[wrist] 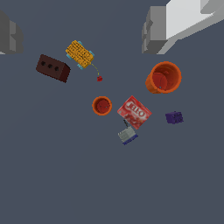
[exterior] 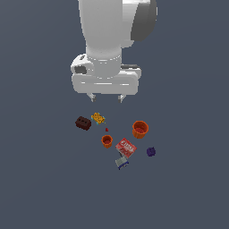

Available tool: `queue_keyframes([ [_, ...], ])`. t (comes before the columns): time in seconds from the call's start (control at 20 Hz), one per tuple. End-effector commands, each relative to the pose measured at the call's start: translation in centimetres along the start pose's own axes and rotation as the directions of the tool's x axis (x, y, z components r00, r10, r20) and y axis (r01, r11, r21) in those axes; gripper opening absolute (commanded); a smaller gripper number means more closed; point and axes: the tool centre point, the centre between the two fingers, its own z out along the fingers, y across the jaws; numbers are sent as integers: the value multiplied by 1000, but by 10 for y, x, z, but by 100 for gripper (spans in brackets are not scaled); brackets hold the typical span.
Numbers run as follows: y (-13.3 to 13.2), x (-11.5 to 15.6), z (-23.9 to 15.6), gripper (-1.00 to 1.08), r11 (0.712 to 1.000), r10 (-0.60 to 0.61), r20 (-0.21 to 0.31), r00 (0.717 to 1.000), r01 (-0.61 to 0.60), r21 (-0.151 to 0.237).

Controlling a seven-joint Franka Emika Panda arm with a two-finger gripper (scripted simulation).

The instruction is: Pick up a designated object from a clutter of objects.

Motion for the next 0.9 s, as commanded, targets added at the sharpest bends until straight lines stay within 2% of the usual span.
queue_keyframes([
  [0.0,0,0,0,100,1000,0,0,1000,0,0],
  [0.4,-6,2,-14,100,999,-49,-12,999,49,-24],
  [0.85,-13,8,-7,100,998,-58,-12,998,58,-26],
])
